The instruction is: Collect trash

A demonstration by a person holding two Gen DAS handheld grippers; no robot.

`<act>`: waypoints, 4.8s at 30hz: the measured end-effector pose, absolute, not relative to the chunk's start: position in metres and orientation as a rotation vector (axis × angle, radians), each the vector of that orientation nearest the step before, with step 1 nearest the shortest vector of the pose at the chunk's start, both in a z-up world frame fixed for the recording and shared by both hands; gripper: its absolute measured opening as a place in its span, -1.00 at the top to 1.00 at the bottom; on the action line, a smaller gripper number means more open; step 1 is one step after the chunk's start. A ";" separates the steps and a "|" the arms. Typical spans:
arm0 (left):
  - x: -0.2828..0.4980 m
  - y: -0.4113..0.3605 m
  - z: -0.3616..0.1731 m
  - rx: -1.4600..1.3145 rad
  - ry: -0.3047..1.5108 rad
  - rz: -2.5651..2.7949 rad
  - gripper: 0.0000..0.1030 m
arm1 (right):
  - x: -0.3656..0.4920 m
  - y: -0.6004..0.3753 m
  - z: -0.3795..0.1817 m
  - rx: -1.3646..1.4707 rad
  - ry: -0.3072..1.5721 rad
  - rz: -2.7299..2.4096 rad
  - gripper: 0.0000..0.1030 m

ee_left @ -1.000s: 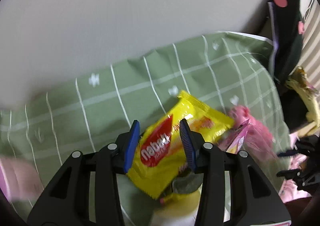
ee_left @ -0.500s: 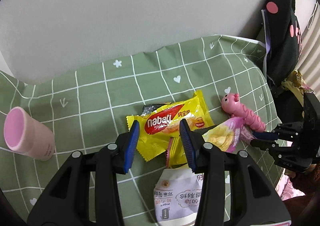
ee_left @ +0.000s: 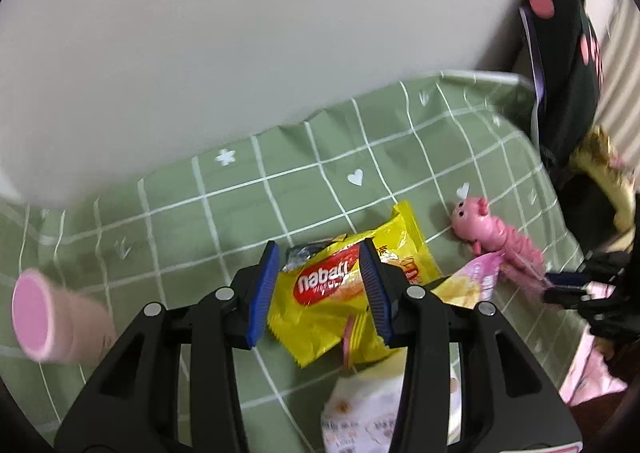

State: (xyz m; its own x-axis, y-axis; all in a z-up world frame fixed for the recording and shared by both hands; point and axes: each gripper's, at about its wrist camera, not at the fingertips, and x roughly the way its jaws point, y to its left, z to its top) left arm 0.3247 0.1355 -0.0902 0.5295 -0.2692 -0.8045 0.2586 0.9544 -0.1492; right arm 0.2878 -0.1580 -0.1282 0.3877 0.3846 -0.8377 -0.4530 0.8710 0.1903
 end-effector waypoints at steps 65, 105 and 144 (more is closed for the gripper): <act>0.323 0.156 -0.125 -0.151 1.049 0.035 0.61 | 0.276 -0.148 -0.115 -0.160 1.041 0.556 0.77; 0.318 -0.048 0.049 -0.097 0.709 -0.685 0.96 | 0.239 -0.280 0.013 -0.035 0.686 0.100 0.77; 0.302 -0.364 -0.016 0.314 0.886 -1.008 0.96 | 0.244 -0.517 0.001 0.124 0.775 -0.122 0.77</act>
State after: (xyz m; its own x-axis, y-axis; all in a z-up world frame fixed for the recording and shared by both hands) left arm 0.3024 -0.3645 -0.0157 0.2330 -0.5995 -0.7657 0.8361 0.5256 -0.1571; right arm 0.2444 -0.5166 0.0012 0.7079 -0.0638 -0.7034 0.1552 0.9856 0.0669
